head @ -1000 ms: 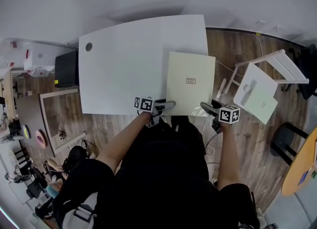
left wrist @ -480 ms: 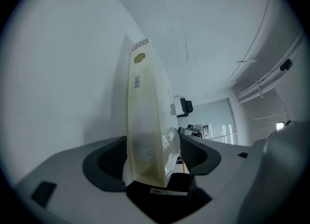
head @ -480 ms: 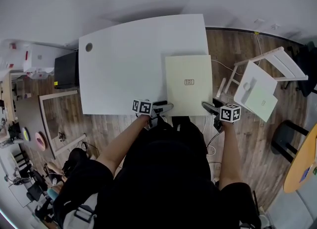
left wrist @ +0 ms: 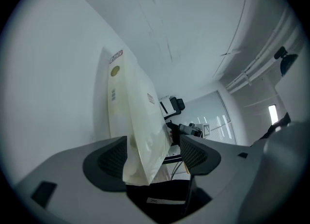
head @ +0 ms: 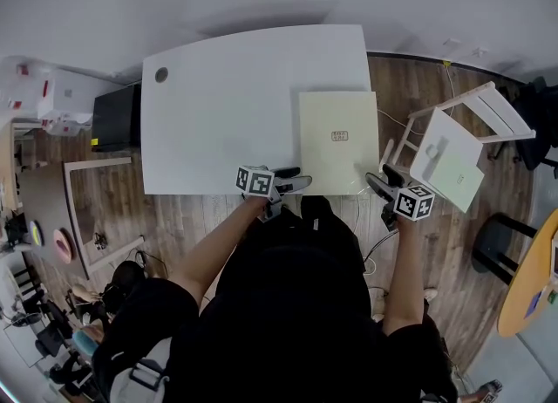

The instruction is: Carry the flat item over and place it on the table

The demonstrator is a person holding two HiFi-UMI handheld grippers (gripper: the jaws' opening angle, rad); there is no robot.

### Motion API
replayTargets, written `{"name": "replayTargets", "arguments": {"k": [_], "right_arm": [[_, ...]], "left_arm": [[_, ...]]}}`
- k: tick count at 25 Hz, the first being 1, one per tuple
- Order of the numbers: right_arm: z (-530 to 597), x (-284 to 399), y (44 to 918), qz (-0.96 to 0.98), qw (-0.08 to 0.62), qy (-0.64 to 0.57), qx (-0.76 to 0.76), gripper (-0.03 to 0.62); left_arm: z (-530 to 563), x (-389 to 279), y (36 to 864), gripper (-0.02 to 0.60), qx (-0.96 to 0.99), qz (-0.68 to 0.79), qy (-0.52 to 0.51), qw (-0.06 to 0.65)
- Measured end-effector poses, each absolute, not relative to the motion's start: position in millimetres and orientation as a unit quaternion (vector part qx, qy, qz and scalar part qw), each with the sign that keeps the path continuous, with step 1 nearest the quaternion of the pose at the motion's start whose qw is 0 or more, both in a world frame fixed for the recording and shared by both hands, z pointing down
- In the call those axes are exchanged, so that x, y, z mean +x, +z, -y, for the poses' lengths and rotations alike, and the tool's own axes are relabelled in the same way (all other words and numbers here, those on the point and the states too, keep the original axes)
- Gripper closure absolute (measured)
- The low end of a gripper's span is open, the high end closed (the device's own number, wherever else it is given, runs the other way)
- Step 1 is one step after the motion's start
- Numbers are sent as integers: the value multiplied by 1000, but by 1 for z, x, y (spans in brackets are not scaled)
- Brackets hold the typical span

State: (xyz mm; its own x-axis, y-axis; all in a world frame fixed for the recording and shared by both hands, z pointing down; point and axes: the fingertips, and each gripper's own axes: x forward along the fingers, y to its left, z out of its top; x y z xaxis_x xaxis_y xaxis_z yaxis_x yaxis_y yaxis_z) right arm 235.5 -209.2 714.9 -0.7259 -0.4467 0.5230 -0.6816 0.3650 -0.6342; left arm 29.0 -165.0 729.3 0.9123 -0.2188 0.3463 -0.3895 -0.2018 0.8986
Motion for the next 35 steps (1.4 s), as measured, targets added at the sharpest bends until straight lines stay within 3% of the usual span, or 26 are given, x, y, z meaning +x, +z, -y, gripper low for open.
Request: {"name": "replayTargets", "arguments": {"k": [10,13,15,17,19,21,25,31,35], "right_arm": [[167,168,600,852,78,293,427,253],[146,148,564,854,57,263,445,255],[134,138,543,853,49,245,458,259],[125,131,523,847,38,237,475,327],[118,125,504,841,28,229,490,483],[111,117,489,839,29,214,500,514],[89,104,475,829,31,190,524,537],[61,88,474,805,47,160,570,543],[52,71,470,803,72,133,576,554]], "left_arm": [[145,35,626,253,861,222,32,456],[134,39,587,302,882,230,7,410],[126,40,565,380,897,237,6,372],[114,41,549,478,913,254,27,317],[101,42,534,539,926,268,46,261],[87,44,521,566,934,260,41,242],[66,40,507,568,931,264,18,253],[55,25,483,568,930,313,14,190],[47,14,471,568,926,326,-8,190]]}}
